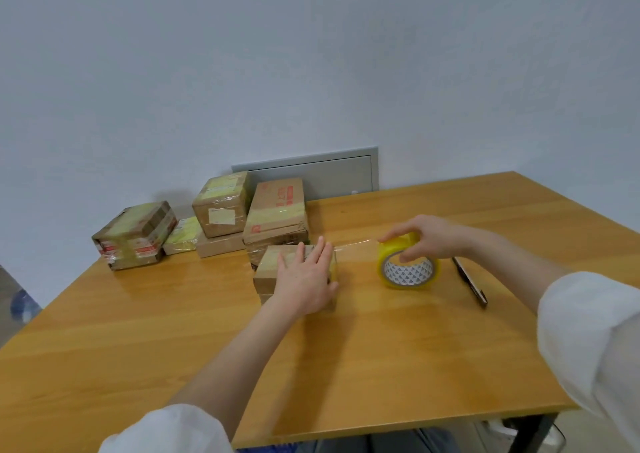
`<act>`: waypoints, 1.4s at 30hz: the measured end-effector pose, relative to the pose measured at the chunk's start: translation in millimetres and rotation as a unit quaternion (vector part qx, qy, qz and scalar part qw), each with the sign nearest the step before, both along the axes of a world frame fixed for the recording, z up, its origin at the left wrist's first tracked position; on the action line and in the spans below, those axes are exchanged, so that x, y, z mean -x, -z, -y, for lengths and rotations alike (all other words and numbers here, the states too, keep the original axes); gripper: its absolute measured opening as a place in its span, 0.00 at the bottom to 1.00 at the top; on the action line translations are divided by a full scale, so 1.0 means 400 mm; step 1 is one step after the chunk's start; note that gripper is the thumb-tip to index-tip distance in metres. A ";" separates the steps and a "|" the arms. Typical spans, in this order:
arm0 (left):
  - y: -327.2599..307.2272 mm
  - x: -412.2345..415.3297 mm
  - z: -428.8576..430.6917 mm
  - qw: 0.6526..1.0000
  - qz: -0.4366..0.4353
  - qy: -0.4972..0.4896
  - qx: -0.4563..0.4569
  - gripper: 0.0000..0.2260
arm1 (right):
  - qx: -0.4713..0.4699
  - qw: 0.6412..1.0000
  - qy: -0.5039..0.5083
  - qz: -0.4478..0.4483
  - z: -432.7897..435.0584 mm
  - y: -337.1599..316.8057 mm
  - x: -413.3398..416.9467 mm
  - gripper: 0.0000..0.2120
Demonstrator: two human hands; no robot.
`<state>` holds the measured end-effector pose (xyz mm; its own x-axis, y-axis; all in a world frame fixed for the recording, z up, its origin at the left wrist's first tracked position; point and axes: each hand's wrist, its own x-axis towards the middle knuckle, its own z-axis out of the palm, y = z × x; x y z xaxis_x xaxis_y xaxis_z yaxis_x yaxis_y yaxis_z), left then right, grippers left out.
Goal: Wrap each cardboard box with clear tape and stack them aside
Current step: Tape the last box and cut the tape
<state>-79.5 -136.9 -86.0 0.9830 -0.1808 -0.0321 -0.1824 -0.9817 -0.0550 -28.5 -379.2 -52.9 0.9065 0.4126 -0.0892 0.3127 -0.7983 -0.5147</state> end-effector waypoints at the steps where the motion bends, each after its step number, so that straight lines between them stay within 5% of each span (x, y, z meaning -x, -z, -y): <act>1: -0.001 -0.001 0.000 1.000 0.000 0.000 -0.001 0.31 | -0.003 1.000 0.001 -0.004 0.001 0.001 0.001 0.22; 10: 0.002 0.013 -0.007 1.000 0.006 -0.029 -0.009 0.31 | -0.092 0.995 0.021 0.034 0.009 0.038 0.003 0.21; 17: 0.005 0.031 -0.004 0.998 0.001 -0.061 -0.014 0.30 | 0.047 0.999 0.006 0.014 -0.003 -0.006 -0.007 0.20; 27: -0.008 0.038 0.017 0.994 -0.035 -0.099 -0.040 0.33 | 0.085 0.993 0.030 0.070 -0.031 0.019 0.031 0.18; 32: -0.025 0.036 0.063 0.997 0.042 -0.047 -0.053 0.39 | -0.045 0.983 0.130 0.125 0.015 0.014 0.035 0.13; 36: -0.040 0.028 0.136 0.997 0.079 0.004 -0.005 0.31 | -0.018 0.948 0.295 0.121 0.079 0.056 0.057 0.11; 38: -0.042 0.029 0.169 0.996 0.078 0.025 0.033 0.24 | 0.043 0.948 0.310 0.059 0.090 0.091 0.080 0.05; 42: -0.033 0.040 0.204 0.993 0.086 0.052 0.066 0.16 | 0.106 0.937 0.333 -0.007 0.086 0.148 0.112 0.10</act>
